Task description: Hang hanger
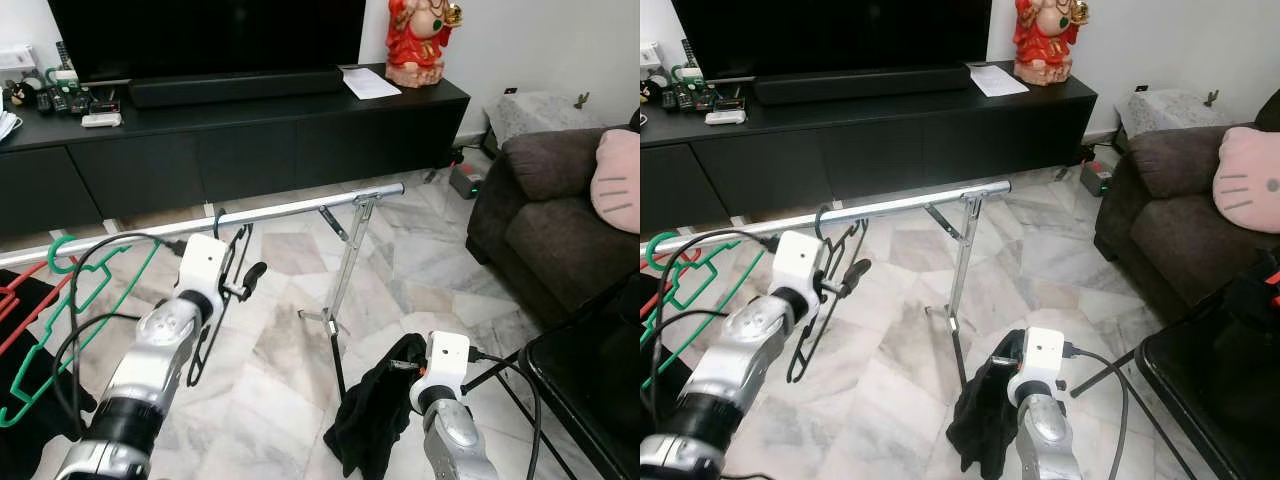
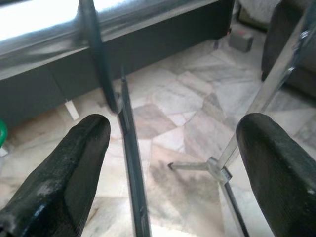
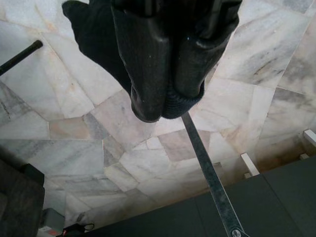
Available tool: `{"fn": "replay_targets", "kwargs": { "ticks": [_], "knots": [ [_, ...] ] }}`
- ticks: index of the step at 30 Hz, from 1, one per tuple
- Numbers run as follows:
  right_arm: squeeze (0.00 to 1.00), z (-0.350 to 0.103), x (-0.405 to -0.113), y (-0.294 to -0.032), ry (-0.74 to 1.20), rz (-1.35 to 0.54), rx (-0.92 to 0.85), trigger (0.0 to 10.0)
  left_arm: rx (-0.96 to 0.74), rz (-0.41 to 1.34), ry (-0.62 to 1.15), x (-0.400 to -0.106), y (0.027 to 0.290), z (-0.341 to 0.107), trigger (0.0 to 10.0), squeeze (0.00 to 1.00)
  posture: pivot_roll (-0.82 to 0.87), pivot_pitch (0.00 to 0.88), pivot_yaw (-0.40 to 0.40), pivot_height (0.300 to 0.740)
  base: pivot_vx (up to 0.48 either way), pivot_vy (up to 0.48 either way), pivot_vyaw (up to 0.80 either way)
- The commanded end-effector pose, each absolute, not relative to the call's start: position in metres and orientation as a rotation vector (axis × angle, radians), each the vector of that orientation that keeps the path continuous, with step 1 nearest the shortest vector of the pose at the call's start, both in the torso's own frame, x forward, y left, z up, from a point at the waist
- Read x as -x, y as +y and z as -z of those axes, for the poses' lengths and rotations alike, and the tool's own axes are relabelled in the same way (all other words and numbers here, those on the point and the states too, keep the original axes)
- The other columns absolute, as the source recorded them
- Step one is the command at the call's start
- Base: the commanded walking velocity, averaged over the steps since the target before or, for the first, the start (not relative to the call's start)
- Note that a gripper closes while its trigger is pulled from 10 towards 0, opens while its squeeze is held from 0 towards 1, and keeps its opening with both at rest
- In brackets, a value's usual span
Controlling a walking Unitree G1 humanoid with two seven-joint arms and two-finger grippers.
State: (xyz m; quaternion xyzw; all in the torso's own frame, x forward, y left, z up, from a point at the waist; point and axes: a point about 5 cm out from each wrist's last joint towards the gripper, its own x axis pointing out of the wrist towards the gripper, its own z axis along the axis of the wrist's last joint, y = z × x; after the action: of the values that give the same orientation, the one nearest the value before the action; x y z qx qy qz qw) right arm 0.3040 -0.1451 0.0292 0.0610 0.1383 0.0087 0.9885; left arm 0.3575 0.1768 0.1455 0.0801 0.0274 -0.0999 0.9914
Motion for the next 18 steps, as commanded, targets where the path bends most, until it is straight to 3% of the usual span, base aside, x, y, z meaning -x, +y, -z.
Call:
{"fn": "replay_targets", "kwargs": {
  "ticks": [1, 18],
  "knots": [
    [0.00, -0.030, -0.305, -0.145, 0.269, -0.016, -0.112, 10.0, -0.170, 0.195, 0.089, -0.362, 0.172, -0.142, 10.0, 0.00, 0.00, 0.133, 0.000, 0.740, 0.000, 0.000, 0.00],
    [0.00, -0.029, -0.305, -0.144, 0.272, -0.016, -0.108, 10.0, -0.168, 0.099, 0.193, -0.386, 0.167, -0.145, 10.0, 0.00, -0.01, 0.147, 0.004, 0.740, 0.000, 0.000, 0.00]
  ]
}}
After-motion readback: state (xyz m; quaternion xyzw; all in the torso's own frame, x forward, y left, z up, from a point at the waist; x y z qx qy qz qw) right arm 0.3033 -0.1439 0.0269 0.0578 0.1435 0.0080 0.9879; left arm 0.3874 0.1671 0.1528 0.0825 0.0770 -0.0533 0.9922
